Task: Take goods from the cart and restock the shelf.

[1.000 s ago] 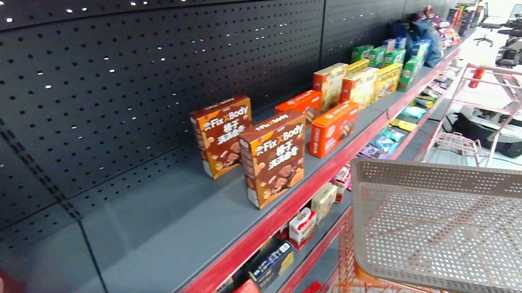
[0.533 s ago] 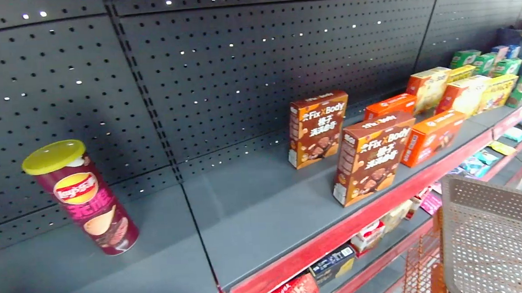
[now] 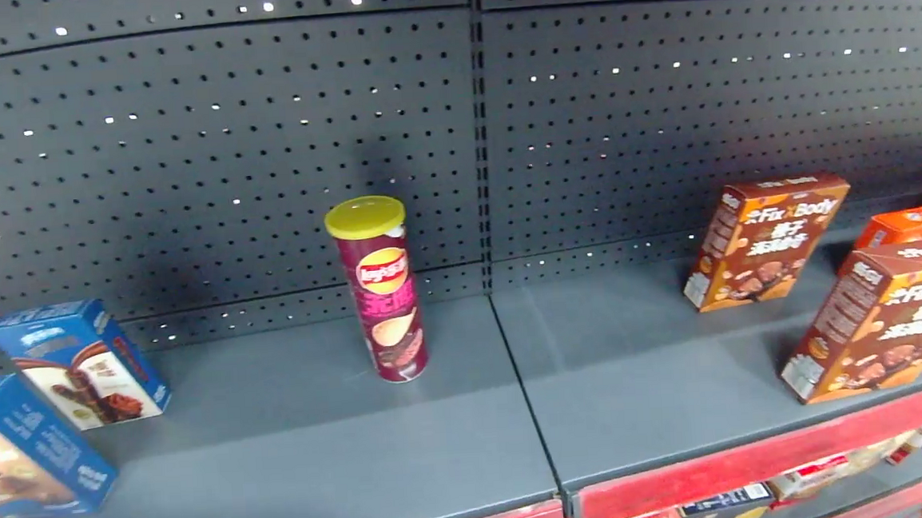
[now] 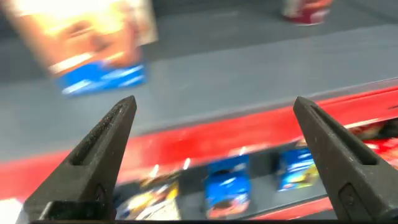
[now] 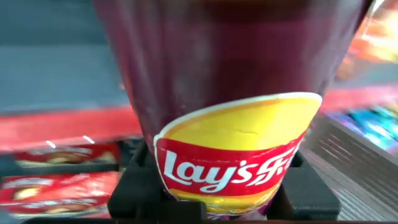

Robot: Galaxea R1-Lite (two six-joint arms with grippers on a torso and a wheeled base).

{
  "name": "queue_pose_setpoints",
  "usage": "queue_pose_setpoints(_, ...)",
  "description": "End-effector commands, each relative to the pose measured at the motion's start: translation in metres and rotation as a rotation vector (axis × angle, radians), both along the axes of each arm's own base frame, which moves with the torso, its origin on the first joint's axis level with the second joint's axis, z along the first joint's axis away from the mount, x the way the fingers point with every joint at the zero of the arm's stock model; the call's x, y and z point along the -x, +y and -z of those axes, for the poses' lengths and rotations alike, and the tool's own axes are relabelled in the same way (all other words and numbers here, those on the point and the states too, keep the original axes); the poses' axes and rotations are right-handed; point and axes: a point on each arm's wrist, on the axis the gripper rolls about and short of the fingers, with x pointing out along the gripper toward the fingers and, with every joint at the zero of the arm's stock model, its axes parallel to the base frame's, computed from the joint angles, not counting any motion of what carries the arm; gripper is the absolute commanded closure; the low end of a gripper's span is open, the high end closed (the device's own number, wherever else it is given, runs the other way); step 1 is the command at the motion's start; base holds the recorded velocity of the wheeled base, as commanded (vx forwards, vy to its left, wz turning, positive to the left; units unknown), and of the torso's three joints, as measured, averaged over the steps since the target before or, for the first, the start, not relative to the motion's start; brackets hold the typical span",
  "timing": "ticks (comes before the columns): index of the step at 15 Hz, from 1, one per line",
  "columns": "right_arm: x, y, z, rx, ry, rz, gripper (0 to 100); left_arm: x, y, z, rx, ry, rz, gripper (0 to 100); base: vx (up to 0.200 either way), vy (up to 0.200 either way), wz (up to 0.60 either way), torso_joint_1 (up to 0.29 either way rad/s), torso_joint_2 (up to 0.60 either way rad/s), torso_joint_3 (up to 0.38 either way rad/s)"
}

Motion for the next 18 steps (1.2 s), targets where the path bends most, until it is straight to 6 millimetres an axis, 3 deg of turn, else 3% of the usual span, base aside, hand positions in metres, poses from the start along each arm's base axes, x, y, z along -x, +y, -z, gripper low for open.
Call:
queue_pose_setpoints(1, 0.001, 0.0, 0.001, -0.001, -0.003, 0.003, 100, 0.0, 0.0, 0.0, 0.0, 0.001, 0.0, 0, 0.0, 0.0, 0.6, -0.002, 0.0, 0.012)
queue_pose_setpoints(10, 0.001, 0.005, 0.002, -0.078, 0.002, -0.175, 100, 0.0, 0.0, 0.0, 0.0, 0.001, 0.0, 0, 0.0, 0.0, 0.07, 0.0, 0.0, 0.001)
queue_pose_setpoints(14, 0.005, 0.011, -0.004, -0.192, -0.047, -0.369, 100, 0.0, 0.0, 0.0, 0.0, 0.001, 0.0, 0, 0.0, 0.0, 0.0, 0.0, 0.0, 0.0)
queue_pose_setpoints(18, 0.0, 0.017, -0.028, -0.192, -0.083, -0.486, 100, 0.0, 0.0, 0.0, 0.0, 0.001, 0.0, 0, 0.0, 0.0, 0.0, 0.0, 0.0, 0.0)
